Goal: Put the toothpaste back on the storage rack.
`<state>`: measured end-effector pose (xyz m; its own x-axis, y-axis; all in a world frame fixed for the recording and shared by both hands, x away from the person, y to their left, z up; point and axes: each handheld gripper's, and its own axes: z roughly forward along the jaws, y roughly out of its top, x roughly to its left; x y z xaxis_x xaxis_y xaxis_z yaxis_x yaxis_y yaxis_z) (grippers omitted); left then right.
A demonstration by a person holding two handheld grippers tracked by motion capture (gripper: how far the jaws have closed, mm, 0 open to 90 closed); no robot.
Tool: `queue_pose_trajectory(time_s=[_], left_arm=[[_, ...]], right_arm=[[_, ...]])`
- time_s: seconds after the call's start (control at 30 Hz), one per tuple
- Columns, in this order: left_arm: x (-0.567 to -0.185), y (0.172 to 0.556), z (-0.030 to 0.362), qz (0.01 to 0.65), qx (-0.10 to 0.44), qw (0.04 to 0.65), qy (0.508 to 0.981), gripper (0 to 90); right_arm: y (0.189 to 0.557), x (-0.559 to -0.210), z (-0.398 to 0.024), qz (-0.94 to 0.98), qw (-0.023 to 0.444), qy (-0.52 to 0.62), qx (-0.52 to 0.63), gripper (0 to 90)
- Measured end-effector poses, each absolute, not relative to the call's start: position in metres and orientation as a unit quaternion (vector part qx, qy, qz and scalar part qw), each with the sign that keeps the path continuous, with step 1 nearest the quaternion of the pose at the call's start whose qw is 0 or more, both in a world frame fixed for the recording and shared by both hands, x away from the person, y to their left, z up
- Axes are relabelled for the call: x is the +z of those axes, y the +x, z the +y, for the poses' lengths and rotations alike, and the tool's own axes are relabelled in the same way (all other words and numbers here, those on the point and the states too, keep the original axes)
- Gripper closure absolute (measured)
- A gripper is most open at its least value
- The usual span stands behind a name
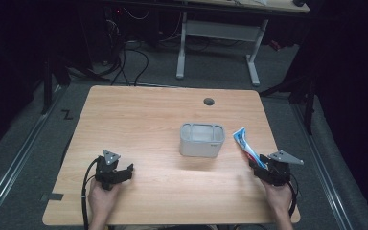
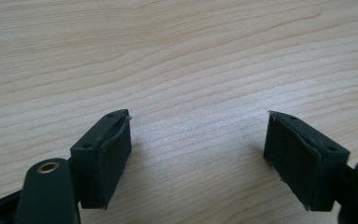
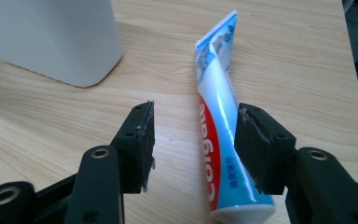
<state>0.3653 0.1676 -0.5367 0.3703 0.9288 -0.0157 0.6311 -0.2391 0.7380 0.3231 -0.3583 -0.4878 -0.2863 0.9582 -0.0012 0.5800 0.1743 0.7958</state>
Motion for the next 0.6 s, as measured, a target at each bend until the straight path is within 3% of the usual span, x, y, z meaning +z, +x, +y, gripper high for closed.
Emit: queue_pose_trajectory(time_s=[0.6], left_arm=[[-0.537,0.365,0.168,0.514,0.220,0.337,0.757,23.3]], right_arm=[[0.344,-0.477,-0.370,0.719,0.254,0.559,0.326,46.4]])
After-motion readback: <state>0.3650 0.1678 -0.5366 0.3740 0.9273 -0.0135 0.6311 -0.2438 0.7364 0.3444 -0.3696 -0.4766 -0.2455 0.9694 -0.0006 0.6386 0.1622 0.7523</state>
